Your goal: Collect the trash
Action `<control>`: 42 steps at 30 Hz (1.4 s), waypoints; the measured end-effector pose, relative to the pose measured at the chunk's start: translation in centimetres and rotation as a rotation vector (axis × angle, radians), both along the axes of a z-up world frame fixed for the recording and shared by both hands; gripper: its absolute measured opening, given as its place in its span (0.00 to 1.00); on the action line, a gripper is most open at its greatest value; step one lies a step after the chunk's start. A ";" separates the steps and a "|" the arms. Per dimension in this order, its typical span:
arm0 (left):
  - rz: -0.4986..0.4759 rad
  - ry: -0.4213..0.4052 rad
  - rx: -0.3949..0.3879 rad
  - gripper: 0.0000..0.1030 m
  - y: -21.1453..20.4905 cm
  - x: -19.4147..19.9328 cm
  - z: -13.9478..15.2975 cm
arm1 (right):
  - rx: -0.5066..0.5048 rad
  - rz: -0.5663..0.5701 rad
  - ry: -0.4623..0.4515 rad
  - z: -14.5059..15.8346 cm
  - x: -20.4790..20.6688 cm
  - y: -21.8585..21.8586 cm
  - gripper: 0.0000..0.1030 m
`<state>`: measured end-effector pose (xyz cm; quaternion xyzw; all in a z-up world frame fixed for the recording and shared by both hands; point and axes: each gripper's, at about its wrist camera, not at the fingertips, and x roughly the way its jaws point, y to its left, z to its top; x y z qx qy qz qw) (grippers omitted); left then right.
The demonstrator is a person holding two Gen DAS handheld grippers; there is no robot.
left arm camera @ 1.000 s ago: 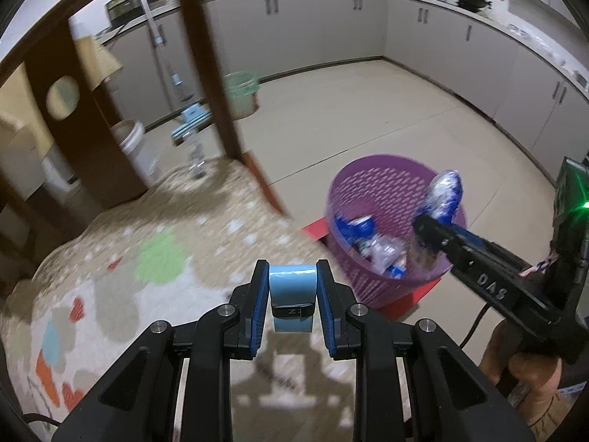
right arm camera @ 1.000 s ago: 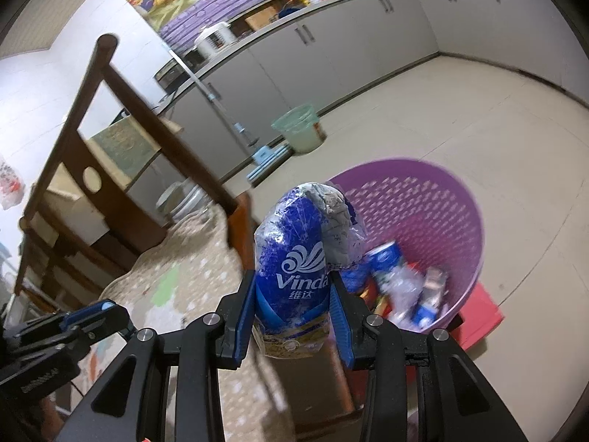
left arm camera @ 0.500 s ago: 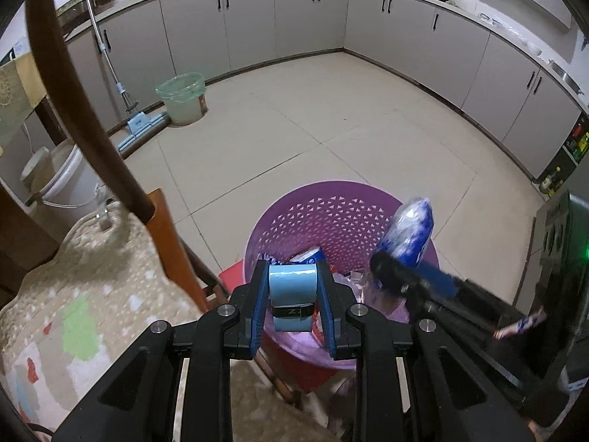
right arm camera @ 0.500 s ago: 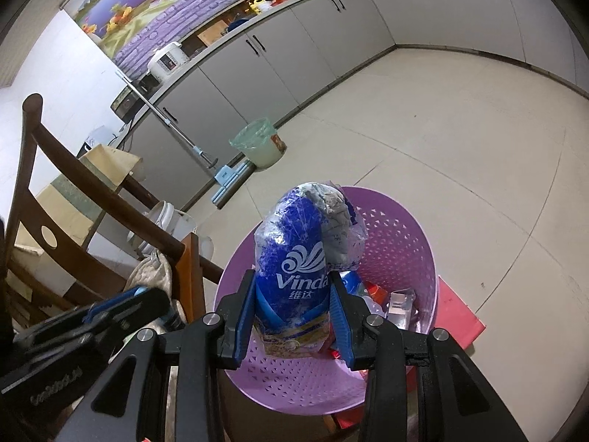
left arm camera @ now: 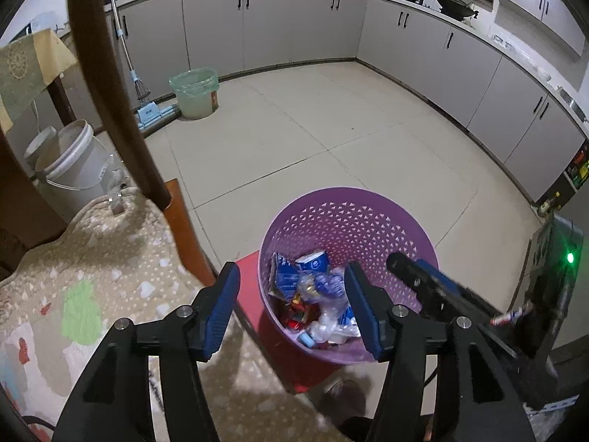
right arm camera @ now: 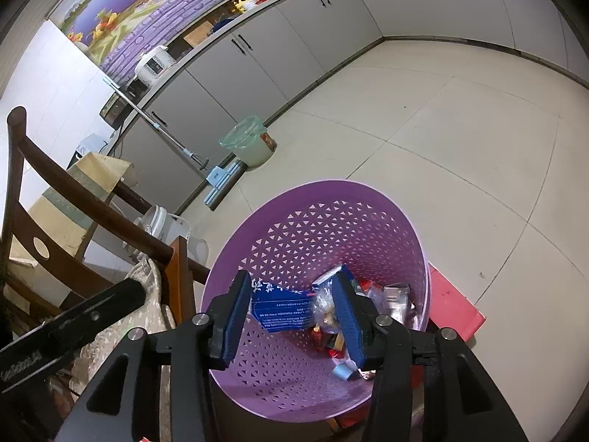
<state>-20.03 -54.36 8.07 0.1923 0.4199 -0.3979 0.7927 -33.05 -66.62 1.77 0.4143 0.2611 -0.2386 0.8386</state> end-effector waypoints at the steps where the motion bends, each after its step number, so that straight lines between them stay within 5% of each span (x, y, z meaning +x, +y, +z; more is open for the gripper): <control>1: 0.000 -0.007 0.002 0.57 0.3 -0.2 0.1 | -0.005 -0.001 0.000 0.1 0.0 0.0 0.49; 16: 0.017 -0.143 -0.060 0.68 10.6 -6.2 5.9 | -0.099 -0.018 -0.022 1.1 -2.0 2.6 0.57; 20: 0.088 -0.278 -0.089 0.76 14.7 -7.9 8.7 | -0.127 -0.025 -0.036 2.2 -2.5 3.7 0.57; 25: 0.284 -0.500 -0.192 0.99 20.2 -10.2 12.6 | -0.215 -0.051 -0.033 4.0 -3.1 5.9 0.57; 36: 0.310 -0.602 -0.365 1.00 24.5 -12.4 17.2 | -0.337 0.052 0.085 9.6 -7.9 14.7 0.66; 42: 0.209 -0.542 -0.393 1.00 24.2 -13.2 16.9 | -0.411 0.087 0.091 13.1 -9.8 19.6 0.70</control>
